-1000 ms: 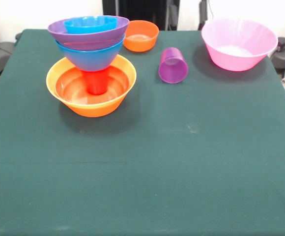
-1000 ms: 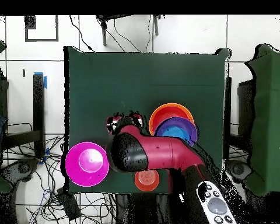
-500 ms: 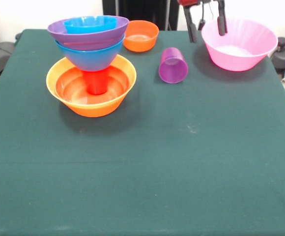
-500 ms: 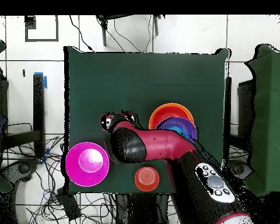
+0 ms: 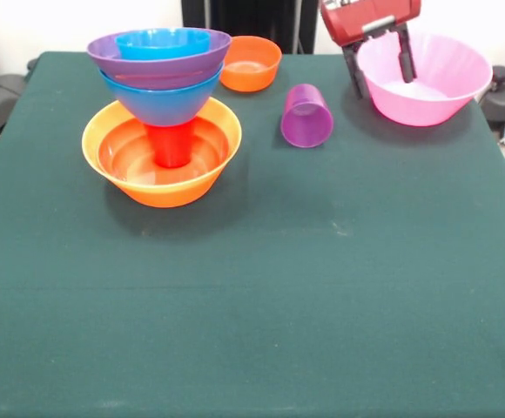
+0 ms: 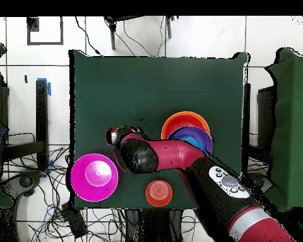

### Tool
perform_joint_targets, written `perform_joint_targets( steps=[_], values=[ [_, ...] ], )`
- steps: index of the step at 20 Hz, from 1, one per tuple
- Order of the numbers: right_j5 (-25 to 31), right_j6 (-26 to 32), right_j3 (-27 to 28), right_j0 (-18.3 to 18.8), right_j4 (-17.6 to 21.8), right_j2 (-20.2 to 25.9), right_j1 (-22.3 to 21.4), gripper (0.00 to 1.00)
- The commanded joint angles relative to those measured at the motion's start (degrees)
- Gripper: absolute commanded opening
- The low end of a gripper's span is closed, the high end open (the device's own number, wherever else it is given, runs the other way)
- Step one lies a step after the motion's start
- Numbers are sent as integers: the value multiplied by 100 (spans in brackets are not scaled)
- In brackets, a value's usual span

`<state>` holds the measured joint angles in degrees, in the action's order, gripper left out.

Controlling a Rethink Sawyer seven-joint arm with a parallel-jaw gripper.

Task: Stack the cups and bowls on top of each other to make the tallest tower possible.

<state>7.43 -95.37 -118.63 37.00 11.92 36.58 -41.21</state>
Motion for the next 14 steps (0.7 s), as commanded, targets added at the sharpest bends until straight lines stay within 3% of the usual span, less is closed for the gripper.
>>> perform_joint_targets(
  steps=[1, 9, 14],
  values=[
    [369, -12, 14, 327, 230, 902, 818, 100],
    [630, -34, 57, 384, 208, 1035, 932, 100],
    [813, 226, 174, 295, 435, 860, 953, 100]
  ],
)
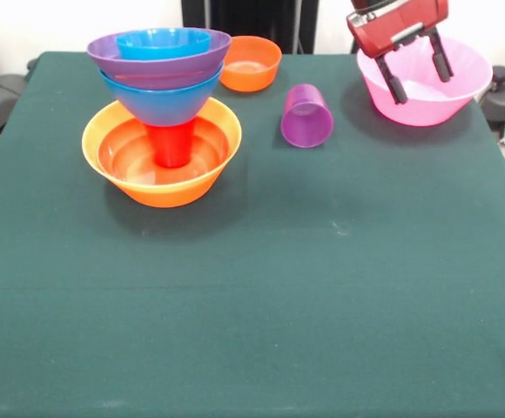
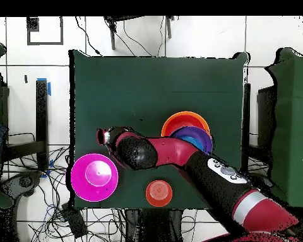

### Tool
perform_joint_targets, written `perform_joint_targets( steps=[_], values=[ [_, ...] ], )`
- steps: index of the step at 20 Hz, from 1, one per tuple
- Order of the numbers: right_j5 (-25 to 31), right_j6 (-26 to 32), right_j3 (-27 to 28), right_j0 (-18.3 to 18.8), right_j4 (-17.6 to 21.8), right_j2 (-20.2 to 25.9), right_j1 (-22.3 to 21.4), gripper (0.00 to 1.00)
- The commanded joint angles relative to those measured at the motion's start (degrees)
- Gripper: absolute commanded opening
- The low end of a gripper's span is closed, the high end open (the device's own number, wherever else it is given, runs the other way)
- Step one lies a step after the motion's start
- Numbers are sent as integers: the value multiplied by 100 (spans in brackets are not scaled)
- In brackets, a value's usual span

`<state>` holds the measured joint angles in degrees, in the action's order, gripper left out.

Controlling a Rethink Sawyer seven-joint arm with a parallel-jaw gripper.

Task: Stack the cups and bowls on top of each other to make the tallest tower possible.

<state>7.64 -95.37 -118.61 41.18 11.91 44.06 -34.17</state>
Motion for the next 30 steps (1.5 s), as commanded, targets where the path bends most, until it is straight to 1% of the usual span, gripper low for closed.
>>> perform_joint_targets(
  steps=[1, 3, 5, 7, 10, 15, 19, 21, 24, 26, 30],
  values=[
    [822, 270, 177, -138, 484, 71, 259, 100],
    [960, 386, 159, -153, 580, -15, 275, 100],
    [1252, 600, 124, -176, 745, -116, 267, 100],
    [1259, 647, 164, -200, 911, -177, 297, 100],
    [1490, 758, 291, -276, 1177, -255, 263, 100],
    [1691, 721, 385, -236, 1469, -226, 303, 100],
    [1816, 675, 498, -340, 1736, -284, 279, 100],
    [1909, 621, 544, -392, 1806, -333, 248, 100],
    [1870, 601, 668, -455, 2074, -456, 239, 100],
    [1845, 515, 677, -452, 2162, -518, 185, 100],
    [1833, 524, 639, -387, 2303, -463, 188, 100]
  ],
)
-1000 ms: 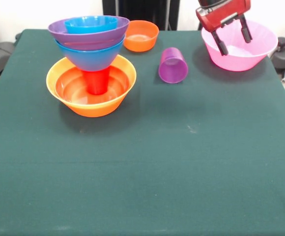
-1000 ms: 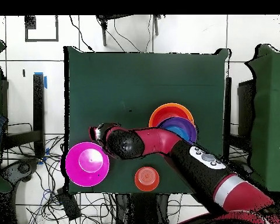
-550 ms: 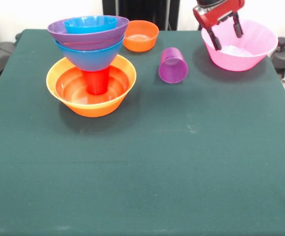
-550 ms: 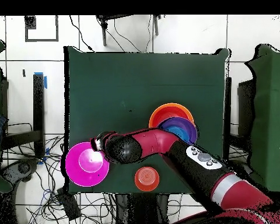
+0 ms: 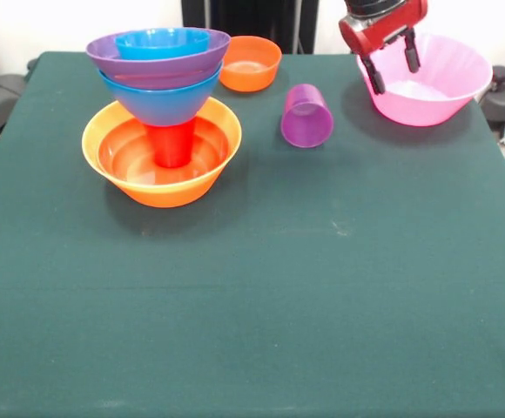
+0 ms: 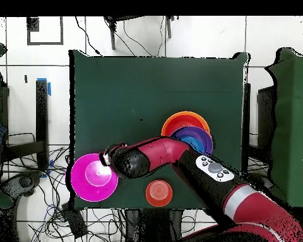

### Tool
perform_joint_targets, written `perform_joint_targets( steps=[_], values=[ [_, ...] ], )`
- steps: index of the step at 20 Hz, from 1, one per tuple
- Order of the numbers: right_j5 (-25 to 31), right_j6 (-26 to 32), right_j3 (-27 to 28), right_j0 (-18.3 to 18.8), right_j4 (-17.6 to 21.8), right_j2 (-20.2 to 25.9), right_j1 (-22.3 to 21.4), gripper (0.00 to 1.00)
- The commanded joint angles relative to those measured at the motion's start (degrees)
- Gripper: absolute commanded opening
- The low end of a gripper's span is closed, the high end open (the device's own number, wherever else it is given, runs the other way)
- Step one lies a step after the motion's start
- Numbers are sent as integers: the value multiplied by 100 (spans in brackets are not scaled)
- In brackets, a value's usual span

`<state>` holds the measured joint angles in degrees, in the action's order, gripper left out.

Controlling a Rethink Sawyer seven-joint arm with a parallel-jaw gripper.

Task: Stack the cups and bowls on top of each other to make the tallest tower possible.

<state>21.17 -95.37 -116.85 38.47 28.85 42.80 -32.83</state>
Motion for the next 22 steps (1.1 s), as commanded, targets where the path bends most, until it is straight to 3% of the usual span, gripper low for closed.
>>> perform_joint_targets(
  steps=[1, 22],
  values=[
    [473, 488, 470, -126, 625, -351, 79, 100],
    [433, 380, 747, -139, 763, -598, 1144, 100]
  ],
)
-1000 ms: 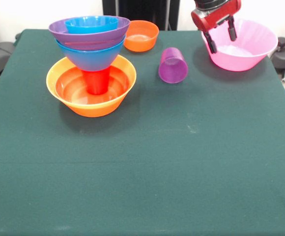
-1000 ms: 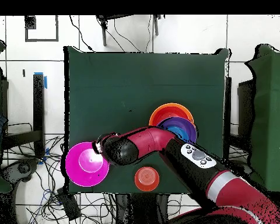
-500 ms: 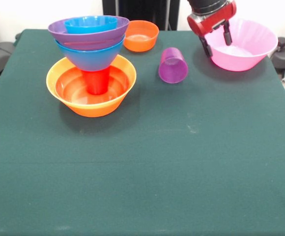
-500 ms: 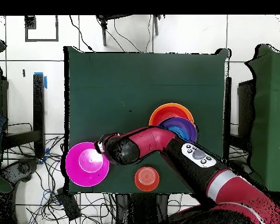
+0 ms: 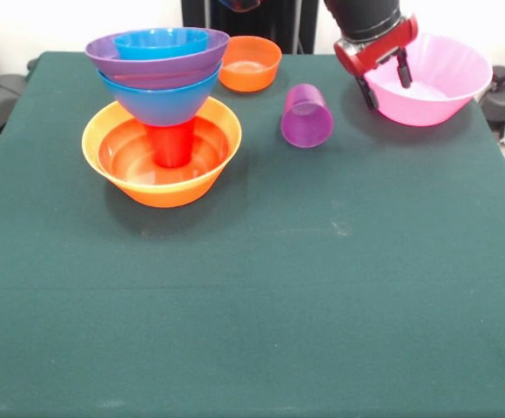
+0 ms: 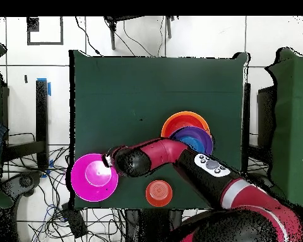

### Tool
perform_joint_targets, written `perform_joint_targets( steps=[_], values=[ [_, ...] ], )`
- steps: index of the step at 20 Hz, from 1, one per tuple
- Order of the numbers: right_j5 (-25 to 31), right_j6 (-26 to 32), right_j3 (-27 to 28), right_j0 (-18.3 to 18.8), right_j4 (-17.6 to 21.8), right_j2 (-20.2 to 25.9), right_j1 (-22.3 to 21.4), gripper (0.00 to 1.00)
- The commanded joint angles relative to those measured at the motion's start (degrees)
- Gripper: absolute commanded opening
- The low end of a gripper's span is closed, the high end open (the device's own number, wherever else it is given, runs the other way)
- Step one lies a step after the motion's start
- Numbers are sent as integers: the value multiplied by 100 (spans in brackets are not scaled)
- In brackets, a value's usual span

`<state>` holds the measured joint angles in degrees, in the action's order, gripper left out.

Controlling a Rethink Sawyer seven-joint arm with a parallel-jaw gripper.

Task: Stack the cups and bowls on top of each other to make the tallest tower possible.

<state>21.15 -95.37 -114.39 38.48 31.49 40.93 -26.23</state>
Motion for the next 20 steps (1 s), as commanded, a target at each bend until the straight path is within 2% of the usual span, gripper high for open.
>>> perform_joint_targets(
  steps=[1, 11, 14, 16, 20],
  values=[
    [430, 393, 504, -134, 505, -411, 501, 100],
    [396, 488, 621, -190, 652, -584, 751, 100],
    [426, 553, 603, -129, 666, -542, 834, 100],
    [567, 575, 614, -75, 542, -427, 782, 100],
    [502, 569, 640, -86, 646, -467, 909, 100]
  ],
)
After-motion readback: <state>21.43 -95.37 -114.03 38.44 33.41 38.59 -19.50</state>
